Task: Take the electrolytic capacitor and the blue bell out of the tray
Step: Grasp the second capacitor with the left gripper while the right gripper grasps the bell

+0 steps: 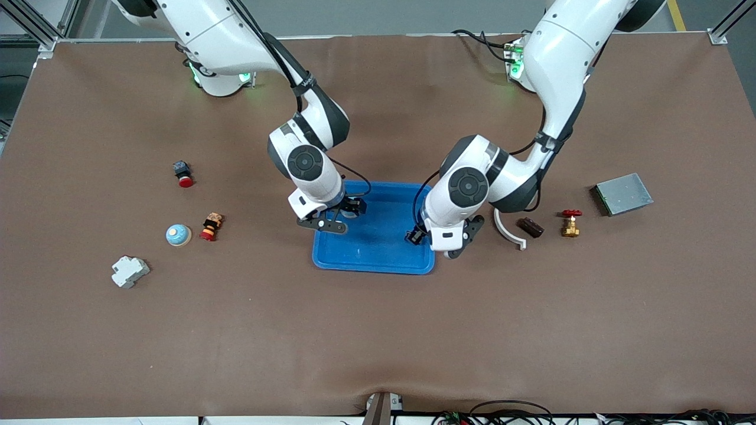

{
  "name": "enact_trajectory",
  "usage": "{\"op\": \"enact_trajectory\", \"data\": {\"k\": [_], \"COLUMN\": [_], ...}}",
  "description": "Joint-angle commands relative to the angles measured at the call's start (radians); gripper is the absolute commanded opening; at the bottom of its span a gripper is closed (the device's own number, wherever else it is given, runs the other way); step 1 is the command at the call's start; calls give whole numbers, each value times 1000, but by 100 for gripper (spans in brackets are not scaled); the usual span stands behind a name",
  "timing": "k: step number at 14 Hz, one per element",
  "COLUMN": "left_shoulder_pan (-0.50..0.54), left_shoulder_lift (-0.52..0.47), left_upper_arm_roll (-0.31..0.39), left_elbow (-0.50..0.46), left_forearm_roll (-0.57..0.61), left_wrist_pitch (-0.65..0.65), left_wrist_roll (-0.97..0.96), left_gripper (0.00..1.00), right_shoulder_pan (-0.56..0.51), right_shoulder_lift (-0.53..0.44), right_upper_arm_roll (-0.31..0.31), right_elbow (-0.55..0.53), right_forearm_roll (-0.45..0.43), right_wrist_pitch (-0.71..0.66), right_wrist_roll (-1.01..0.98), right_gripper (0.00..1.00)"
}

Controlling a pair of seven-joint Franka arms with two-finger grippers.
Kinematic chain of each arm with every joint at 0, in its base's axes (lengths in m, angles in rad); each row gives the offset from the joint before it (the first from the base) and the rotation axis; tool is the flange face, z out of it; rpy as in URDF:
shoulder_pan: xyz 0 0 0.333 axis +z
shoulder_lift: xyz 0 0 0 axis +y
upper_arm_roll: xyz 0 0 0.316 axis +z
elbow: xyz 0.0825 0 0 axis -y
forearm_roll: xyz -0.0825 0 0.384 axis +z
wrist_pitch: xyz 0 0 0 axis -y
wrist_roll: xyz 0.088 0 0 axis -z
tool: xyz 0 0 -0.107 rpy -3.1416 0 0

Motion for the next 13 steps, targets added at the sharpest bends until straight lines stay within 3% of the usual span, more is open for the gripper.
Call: {"op": "enact_trajectory", "data": {"k": [1,3,7,10,11,13], "left_shoulder_pan": [-30,-37,-44,-44,-43,-44], "left_shoulder_lift": [48,75,100,109,108,126], "left_upper_arm_roll": [15,15,30,32,32,34], "left_elbow": [19,19,17,17,17,17], "left_forearm_roll": [28,59,62,64,64,64], "left_wrist_pitch": [60,99,143,146,146,151], "left_wrist_roll": [-75,-129,-154,-152,-152,-152], "left_gripper": [65,64,52,34,34,34], "right_shoulder_pan": [30,33,52,55,55,55], "right_shoulder_lift": [37,43,75,85,85,85], "right_upper_arm_roll": [-11,-11,-13,-13,-13,-13], "right_elbow": [42,44,53,53,53,53], "right_forearm_roll": [-3,-3,-3,-3,-3,-1], "right_wrist_pitch": [-4,-3,-1,3,3,2], "right_wrist_roll": [18,18,18,18,18,18], "right_gripper": [100,100,100,100,100,58]}}
